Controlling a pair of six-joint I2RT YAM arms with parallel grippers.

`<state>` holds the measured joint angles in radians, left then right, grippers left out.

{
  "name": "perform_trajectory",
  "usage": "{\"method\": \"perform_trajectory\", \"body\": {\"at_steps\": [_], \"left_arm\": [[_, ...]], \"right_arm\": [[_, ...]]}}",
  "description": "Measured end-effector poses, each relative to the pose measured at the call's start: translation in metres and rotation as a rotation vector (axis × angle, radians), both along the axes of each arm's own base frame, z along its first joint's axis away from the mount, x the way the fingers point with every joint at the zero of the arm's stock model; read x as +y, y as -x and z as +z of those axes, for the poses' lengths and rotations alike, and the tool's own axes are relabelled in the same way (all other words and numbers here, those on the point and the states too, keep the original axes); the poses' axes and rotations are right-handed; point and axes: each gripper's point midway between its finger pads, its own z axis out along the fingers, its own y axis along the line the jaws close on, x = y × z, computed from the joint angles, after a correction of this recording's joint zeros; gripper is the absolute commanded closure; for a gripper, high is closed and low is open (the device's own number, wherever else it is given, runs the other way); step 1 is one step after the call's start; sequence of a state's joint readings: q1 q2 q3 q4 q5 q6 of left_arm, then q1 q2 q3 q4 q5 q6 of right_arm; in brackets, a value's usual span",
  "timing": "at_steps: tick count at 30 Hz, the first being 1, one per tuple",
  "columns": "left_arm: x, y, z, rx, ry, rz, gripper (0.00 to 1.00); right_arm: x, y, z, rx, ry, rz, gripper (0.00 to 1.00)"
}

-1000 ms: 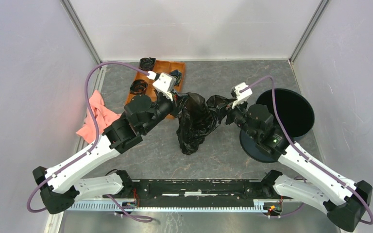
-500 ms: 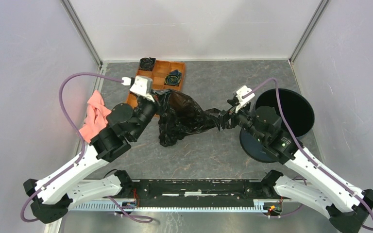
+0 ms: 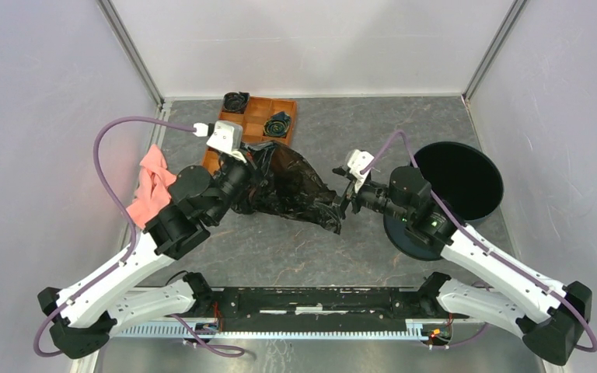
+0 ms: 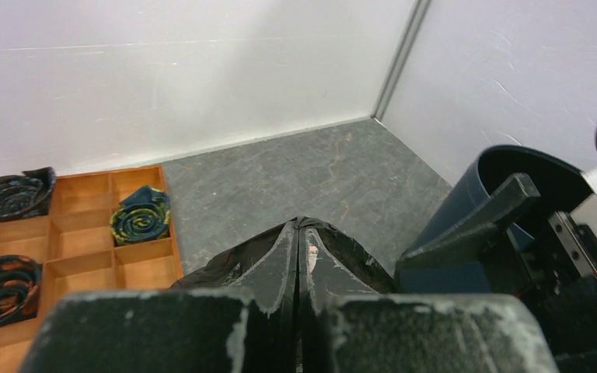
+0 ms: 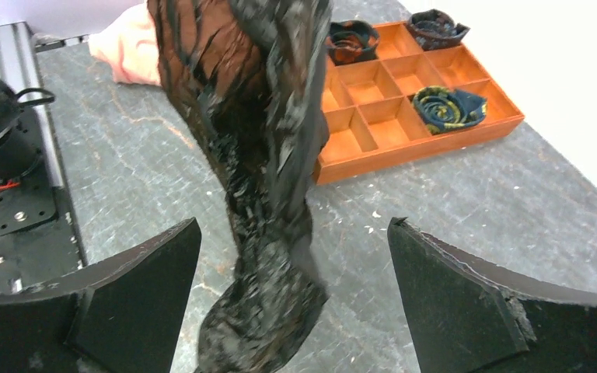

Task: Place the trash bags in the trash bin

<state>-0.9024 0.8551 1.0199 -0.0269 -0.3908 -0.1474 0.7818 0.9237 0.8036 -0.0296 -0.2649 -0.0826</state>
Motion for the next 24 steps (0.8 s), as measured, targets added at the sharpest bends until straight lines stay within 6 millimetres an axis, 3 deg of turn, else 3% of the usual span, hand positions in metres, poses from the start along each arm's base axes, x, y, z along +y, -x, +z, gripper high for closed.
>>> {"method": "perform_trajectory", "body": {"at_steps": [4,7,9,12,14,15,18,19,22,24], "left_arm": [[-0.014,0.003,-0.005,0.004,-0.019,-0.066,0.98],[-0.026,0.006,-0.01,0.008,-0.041,-0.124,0.98],[-0.033,0.007,-0.015,0.006,-0.066,-0.157,0.98],[-0.045,0.007,-0.023,0.016,-0.101,-0.204,0.97],[-0.053,0.005,-0.028,0.035,-0.128,-0.228,0.82],[-0.057,0.003,-0.031,0.045,-0.143,-0.233,0.68],[-0.065,-0.003,-0.04,0.071,-0.177,-0.234,0.26],[-0.066,-0.004,-0.044,0.079,-0.187,-0.234,0.17],[-0.067,-0.004,-0.05,0.099,-0.198,-0.239,0.02],[-0.067,-0.003,-0.049,0.097,-0.194,-0.244,0.0]], "right_arm": [[0.007,-0.017,0.011,-0.023,-0.003,-0.044,0.04],[0.021,-0.03,0.017,-0.005,-0.023,-0.046,0.12],[0.028,-0.032,0.015,0.016,-0.037,-0.034,0.23],[0.041,-0.032,0.002,0.103,-0.056,-0.006,0.74],[0.041,-0.032,0.003,0.121,-0.081,-0.022,0.91],[0.037,-0.033,0.005,0.138,-0.111,-0.055,0.96],[0.011,-0.038,0.013,0.157,-0.184,-0.193,1.0],[0.001,-0.042,0.018,0.158,-0.208,-0.246,1.0],[-0.028,-0.06,0.031,0.158,-0.271,-0.412,1.0],[-0.042,-0.071,0.031,0.169,-0.285,-0.492,1.0]]}}
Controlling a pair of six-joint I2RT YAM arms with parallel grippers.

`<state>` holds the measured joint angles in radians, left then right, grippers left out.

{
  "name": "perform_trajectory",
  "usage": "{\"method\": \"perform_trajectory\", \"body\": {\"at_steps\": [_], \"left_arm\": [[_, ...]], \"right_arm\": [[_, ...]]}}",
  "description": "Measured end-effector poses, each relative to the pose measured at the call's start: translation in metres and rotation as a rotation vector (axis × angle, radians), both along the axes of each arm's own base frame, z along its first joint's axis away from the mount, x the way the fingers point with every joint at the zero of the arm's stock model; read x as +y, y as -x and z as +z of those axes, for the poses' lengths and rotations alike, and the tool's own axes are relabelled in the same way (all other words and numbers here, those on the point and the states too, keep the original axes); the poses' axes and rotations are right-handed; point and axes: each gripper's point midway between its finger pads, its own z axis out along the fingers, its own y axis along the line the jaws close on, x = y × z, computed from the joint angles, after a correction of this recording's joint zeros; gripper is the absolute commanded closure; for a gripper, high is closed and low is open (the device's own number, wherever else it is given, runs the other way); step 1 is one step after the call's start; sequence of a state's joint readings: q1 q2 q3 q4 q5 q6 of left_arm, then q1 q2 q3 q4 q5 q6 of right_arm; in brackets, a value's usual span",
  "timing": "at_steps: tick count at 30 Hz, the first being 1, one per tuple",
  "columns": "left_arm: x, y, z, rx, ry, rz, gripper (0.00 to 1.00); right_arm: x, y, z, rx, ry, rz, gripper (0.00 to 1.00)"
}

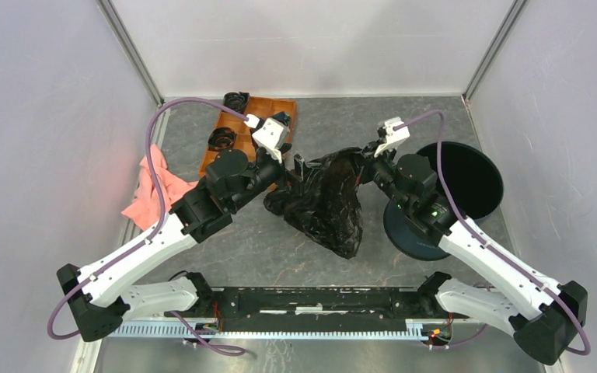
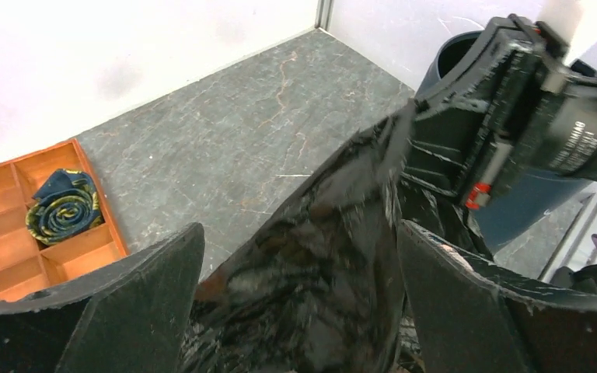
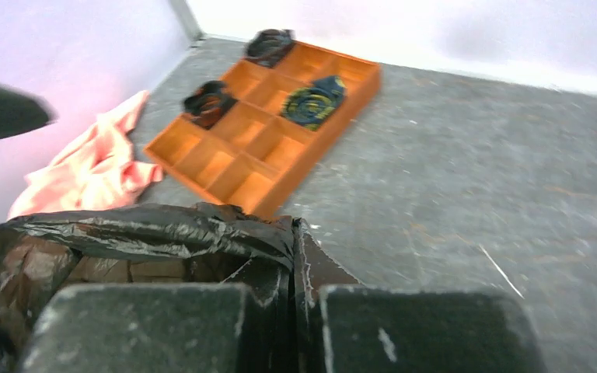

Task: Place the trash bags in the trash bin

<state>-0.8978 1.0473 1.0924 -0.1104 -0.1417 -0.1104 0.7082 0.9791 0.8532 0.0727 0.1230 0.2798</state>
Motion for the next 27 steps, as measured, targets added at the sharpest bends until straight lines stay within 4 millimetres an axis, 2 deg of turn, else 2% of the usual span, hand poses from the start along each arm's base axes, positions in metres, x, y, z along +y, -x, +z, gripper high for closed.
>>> {"method": "perform_trajectory", "body": {"at_steps": [6,10,14,17,23,27], "left_arm": [[-0.011,0.008,0.0,0.008,0.009,-0.075,0.0],[-0.034,0.018,-0.01,0.054,0.024,-0.196,0.0],[-0.059,0.025,-0.031,0.127,0.022,-0.298,0.0],[-0.072,0.021,-0.052,0.186,0.007,-0.32,0.0],[-0.096,0.02,-0.101,0.317,-0.032,-0.383,0.0],[-0.104,0.024,-0.122,0.369,-0.045,-0.42,0.08]], "right_arm": [[-0.04,-0.023,-0.014,0.076,-0.014,-0.172,1.0],[-0.062,-0.036,-0.017,0.098,-0.023,-0.244,1.0],[-0.08,-0.046,-0.009,0.098,-0.046,-0.281,1.0],[-0.084,-0.048,-0.003,0.095,-0.065,-0.276,1.0],[-0.076,-0.039,0.005,0.087,-0.094,-0.211,1.0],[-0.068,-0.034,0.009,0.087,-0.114,-0.162,1.0]]}}
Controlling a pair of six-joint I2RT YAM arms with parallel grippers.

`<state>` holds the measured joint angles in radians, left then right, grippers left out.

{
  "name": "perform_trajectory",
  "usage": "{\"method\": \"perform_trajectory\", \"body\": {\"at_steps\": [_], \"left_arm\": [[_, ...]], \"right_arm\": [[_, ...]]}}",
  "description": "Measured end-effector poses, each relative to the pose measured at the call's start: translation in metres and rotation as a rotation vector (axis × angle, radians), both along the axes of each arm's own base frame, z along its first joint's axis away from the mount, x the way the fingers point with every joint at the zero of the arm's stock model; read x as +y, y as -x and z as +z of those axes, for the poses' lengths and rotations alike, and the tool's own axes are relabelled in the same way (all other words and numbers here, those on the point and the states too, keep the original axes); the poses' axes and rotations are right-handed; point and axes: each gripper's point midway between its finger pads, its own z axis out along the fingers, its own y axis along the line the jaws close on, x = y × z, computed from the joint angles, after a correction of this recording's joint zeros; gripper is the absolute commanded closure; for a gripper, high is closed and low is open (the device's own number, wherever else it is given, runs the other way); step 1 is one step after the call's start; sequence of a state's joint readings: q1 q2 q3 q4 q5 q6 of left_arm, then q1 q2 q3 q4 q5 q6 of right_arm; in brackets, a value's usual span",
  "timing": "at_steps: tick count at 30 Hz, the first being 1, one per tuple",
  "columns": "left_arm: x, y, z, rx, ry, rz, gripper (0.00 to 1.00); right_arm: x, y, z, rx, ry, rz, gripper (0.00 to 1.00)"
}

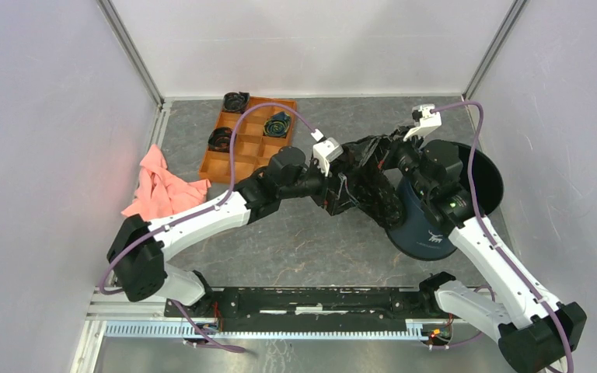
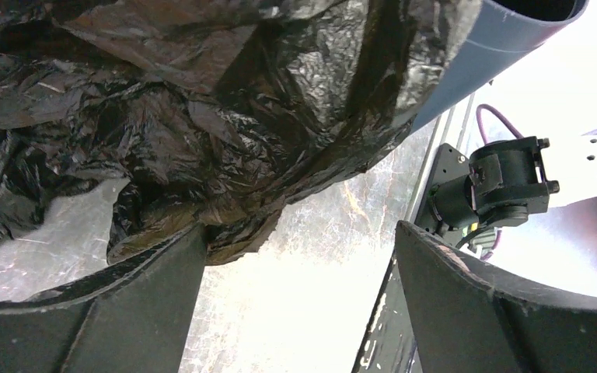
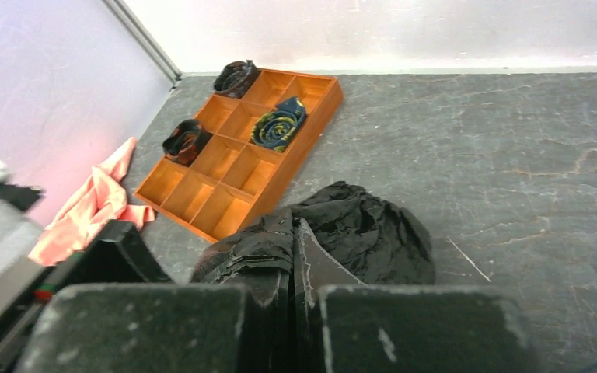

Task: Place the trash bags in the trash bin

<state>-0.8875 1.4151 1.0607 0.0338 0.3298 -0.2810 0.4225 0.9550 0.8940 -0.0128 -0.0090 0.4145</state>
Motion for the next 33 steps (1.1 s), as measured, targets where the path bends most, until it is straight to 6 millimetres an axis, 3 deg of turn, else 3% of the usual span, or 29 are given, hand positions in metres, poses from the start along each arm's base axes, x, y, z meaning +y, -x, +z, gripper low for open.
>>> {"method": "perform_trajectory", "body": {"at_steps": [4,7,11,14,17,22,25,29,33], "left_arm": [[-0.005,-0.001,-0.013,0.026,-0.014,-0.01,0.22],[-0.006,-0.002,-0.016,0.04,-0.017,-0.004,0.25],[-0.005,-0.006,-0.015,0.028,-0.011,0.017,0.07],[0.003,-0.006,-0.013,0.014,-0.008,0.047,0.03],[0.011,-0.001,-0.002,-0.013,0.023,0.056,0.01],[0.022,0.004,0.032,-0.089,0.113,0.071,0.0],[0.023,0.007,0.05,-0.122,0.161,0.062,0.0],[0.019,0.01,0.051,-0.124,0.174,0.032,0.14],[0.014,0.011,0.043,-0.105,0.167,0.014,0.44]], "right_arm": [[0.006,0.004,0.004,-0.007,-0.016,0.037,1.0],[0.009,0.007,0.007,-0.013,-0.023,0.057,1.0],[0.013,0.01,0.013,-0.017,-0.042,0.086,0.99],[0.018,0.014,0.032,-0.044,-0.068,0.119,1.0],[0.022,0.02,0.06,-0.089,-0.104,0.151,0.99],[0.031,0.033,0.106,-0.175,-0.18,0.226,0.99],[0.035,0.04,0.117,-0.194,-0.216,0.264,0.99],[0.039,0.046,0.125,-0.203,-0.255,0.3,0.99],[0.04,0.047,0.128,-0.209,-0.264,0.307,0.99]]}}
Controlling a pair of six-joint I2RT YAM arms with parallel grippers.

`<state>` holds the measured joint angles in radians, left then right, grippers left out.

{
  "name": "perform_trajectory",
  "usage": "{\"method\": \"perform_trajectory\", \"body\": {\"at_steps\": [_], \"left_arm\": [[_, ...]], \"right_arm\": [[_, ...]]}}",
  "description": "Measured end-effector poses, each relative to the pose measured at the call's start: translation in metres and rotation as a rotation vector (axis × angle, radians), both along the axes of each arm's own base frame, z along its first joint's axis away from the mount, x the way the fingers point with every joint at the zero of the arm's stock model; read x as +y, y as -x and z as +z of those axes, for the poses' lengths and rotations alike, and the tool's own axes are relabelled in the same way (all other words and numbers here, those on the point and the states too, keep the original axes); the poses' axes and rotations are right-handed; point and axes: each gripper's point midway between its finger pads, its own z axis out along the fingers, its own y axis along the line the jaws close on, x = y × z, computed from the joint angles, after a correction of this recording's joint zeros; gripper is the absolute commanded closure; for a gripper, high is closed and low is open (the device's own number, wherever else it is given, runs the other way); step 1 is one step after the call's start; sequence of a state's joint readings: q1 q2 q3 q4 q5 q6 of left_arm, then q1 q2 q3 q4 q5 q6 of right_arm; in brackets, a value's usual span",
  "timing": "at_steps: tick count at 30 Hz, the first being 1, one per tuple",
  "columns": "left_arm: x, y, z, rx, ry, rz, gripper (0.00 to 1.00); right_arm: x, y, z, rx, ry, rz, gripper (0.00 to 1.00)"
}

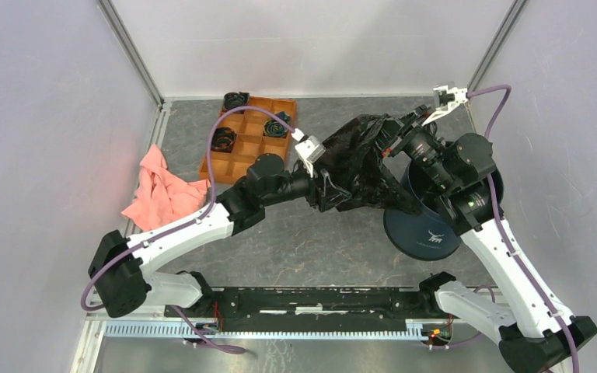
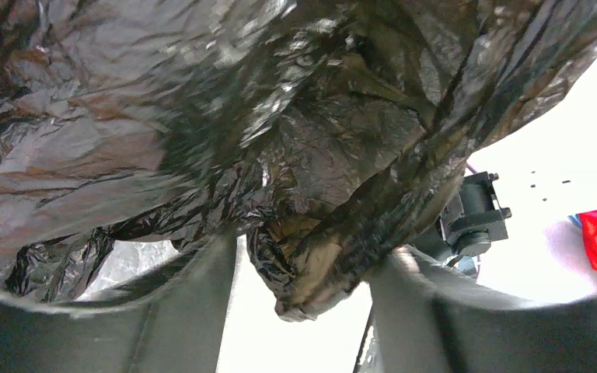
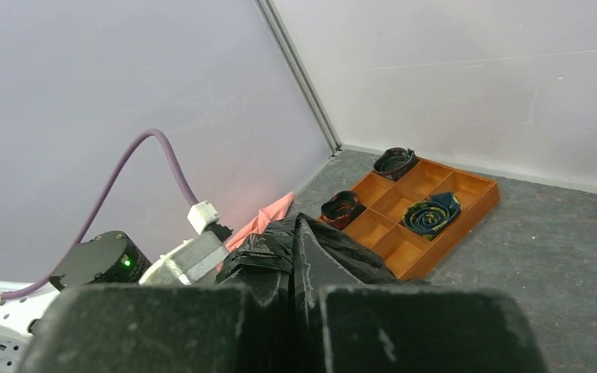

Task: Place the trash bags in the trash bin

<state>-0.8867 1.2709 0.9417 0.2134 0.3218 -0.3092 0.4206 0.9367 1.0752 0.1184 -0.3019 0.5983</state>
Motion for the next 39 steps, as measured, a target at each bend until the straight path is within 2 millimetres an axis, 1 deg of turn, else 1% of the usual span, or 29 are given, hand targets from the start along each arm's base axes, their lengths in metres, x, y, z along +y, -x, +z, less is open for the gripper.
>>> {"method": "perform_trajectory", "body": {"at_steps": [2,3,6,8,9,12,14,16,18,20,21,22,23,24,25,26,27,28,29,30,31,32,33,34,35,36,37,38,39], "left_arm": [[-0.002,-0.002,-0.006,0.018,-0.01,0.007,0.64],[-0.002,-0.004,-0.01,0.032,-0.015,0.014,0.72],[0.001,-0.013,-0.025,0.068,-0.06,0.075,0.86],[0.01,-0.025,-0.036,0.088,-0.11,0.167,0.97],[0.015,-0.031,-0.039,0.092,-0.125,0.209,0.98],[0.047,-0.054,-0.045,0.108,-0.184,0.43,0.98],[0.068,-0.062,-0.044,0.135,-0.187,0.539,0.98],[0.091,-0.07,-0.042,0.176,-0.161,0.629,0.98],[0.122,-0.085,-0.043,0.246,-0.124,0.722,0.98],[0.157,-0.109,-0.046,0.327,-0.097,0.805,0.98],[0.175,-0.125,-0.042,0.384,-0.097,0.839,0.98],[0.184,-0.14,-0.032,0.413,-0.095,0.86,0.98],[0.187,-0.157,-0.012,0.428,-0.082,0.859,0.98],[0.181,-0.178,0.026,0.407,-0.04,0.837,0.98],[0.174,-0.191,0.062,0.371,0.009,0.805,0.98],[0.166,-0.198,0.105,0.319,0.069,0.762,0.98],[0.156,-0.197,0.16,0.231,0.154,0.699,0.98],[0.151,-0.184,0.204,0.152,0.224,0.641,0.98],[0.149,-0.166,0.236,0.086,0.279,0.595,0.98],[0.149,-0.141,0.264,0.025,0.328,0.548,0.98],[0.152,-0.11,0.283,-0.033,0.375,0.501,0.98],[0.156,-0.081,0.289,-0.063,0.399,0.464,0.98],[0.162,-0.053,0.286,-0.087,0.42,0.435,0.98],[0.169,-0.031,0.27,-0.093,0.427,0.426,0.98],[0.178,-0.014,0.248,-0.093,0.429,0.431,0.98],[0.185,-0.005,0.22,-0.074,0.417,0.446,0.98],[0.189,-0.003,0.19,-0.042,0.401,0.472,0.98],[0.193,-0.01,0.142,0.022,0.36,0.517,0.98],[0.194,-0.016,0.102,0.09,0.316,0.552,0.98]], "right_arm": [[-0.002,-0.002,0.0,-0.003,0.004,-0.017,0.99],[-0.004,-0.003,0.0,-0.007,0.01,-0.03,0.99],[-0.011,-0.01,-0.006,-0.012,0.04,-0.086,0.99],[-0.016,-0.017,-0.022,-0.002,0.081,-0.127,0.99],[-0.017,-0.02,-0.031,0.009,0.099,-0.142,0.99],[-0.017,-0.029,-0.085,0.089,0.184,-0.154,0.99],[-0.013,-0.035,-0.124,0.162,0.243,-0.137,0.99],[-0.008,-0.039,-0.154,0.23,0.294,-0.114,0.99],[-0.004,-0.046,-0.177,0.28,0.347,-0.097,0.99],[-0.002,-0.053,-0.186,0.323,0.405,-0.09,0.99],[0.0,-0.059,-0.18,0.334,0.433,-0.09,0.99],[0.003,-0.066,-0.167,0.324,0.449,-0.086,0.99],[0.007,-0.072,-0.147,0.3,0.455,-0.086,0.99],[0.009,-0.079,-0.115,0.244,0.448,-0.096,0.99],[0.008,-0.082,-0.078,0.173,0.426,-0.111,0.99],[0.006,-0.081,-0.048,0.112,0.402,-0.128,0.99],[0.002,-0.074,-0.009,0.022,0.363,-0.144,0.98],[-0.004,-0.063,0.027,-0.068,0.319,-0.162,0.97],[-0.01,-0.047,0.053,-0.147,0.28,-0.17,0.96],[-0.017,-0.026,0.076,-0.231,0.236,-0.172,0.96],[-0.022,-0.008,0.089,-0.293,0.205,-0.165,0.96],[-0.025,0.011,0.093,-0.356,0.175,-0.146,0.97],[-0.027,0.028,0.09,-0.395,0.157,-0.125,0.98],[-0.026,0.043,0.08,-0.426,0.138,-0.095,0.99],[-0.024,0.048,0.066,-0.436,0.133,-0.069,0.99],[-0.017,0.049,0.041,-0.421,0.135,-0.033,0.99],[-0.009,0.041,0.006,-0.366,0.151,-0.001,0.99],[-0.001,0.029,-0.039,-0.275,0.18,0.024,0.99],[0.007,0.02,-0.08,-0.187,0.211,0.05,0.99]]}}
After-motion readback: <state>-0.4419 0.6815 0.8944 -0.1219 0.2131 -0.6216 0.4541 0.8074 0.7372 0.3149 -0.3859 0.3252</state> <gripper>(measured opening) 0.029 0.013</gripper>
